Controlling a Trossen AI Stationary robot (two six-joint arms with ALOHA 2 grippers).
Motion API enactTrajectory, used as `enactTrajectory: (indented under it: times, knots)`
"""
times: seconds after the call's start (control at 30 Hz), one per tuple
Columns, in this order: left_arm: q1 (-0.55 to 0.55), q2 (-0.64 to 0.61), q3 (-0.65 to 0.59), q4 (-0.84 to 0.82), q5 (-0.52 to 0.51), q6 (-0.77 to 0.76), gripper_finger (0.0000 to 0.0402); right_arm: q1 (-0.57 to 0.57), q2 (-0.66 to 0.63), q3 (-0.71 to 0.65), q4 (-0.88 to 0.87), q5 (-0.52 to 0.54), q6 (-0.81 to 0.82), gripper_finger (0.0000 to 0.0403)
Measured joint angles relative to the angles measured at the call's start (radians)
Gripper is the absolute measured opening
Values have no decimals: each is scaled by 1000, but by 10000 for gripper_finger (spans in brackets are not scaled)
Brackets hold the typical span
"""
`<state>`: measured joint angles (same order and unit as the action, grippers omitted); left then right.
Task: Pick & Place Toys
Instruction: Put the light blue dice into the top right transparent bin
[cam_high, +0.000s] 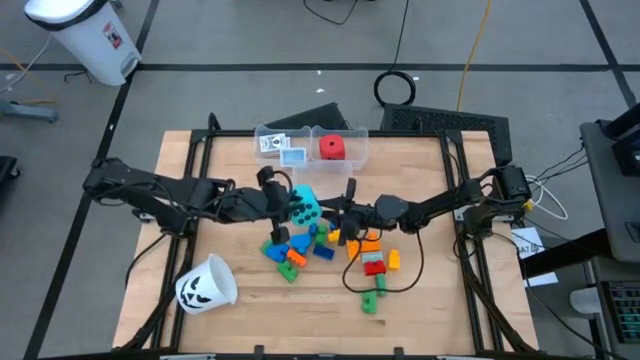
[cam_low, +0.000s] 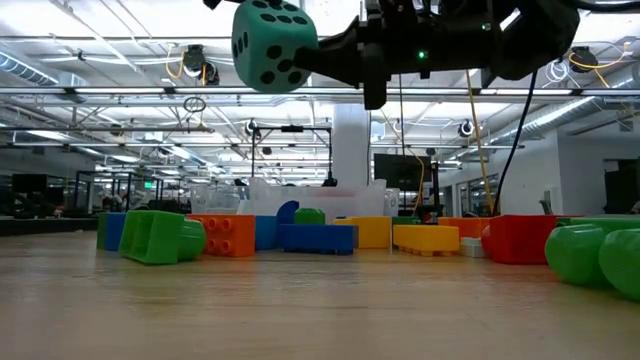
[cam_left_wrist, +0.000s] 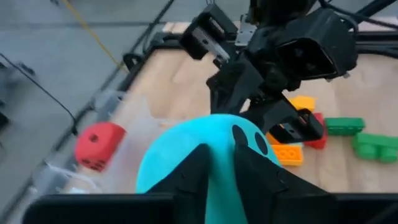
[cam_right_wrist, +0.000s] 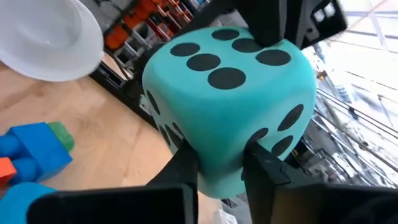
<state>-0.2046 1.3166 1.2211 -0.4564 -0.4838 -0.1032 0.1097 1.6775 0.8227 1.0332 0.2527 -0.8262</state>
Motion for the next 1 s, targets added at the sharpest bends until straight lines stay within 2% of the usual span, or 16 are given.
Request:
enactTrajectory:
  times: [0.13, 0.27, 0.47, 0.53, 0.73, 0.9, 1.0]
  knots:
    - [-3, -34, 34, 7, -45, 85, 114, 3, -50, 8, -76, 35, 12, 26]
    - [-3, -86, 78, 9, -71, 83, 140, 5, -121, 5, -221, 35, 84, 9]
    - [7, -120, 81, 6, -75, 106, 163, -10, -252, 6, -356, 37, 158, 1]
    - [13, -119, 81, -1, -75, 107, 166, -30, -301, 4, -434, 78, 159, 2]
    - [19, -111, 81, -28, -76, 109, 168, -204, -412, 5, -694, 187, 210, 2]
    - [42, -102, 81, -37, -76, 109, 168, -416, -391, 3, -839, 182, 264, 2]
    - [63, -100, 83, -51, -77, 108, 168, -516, -338, 2, -855, 111, 313, 2]
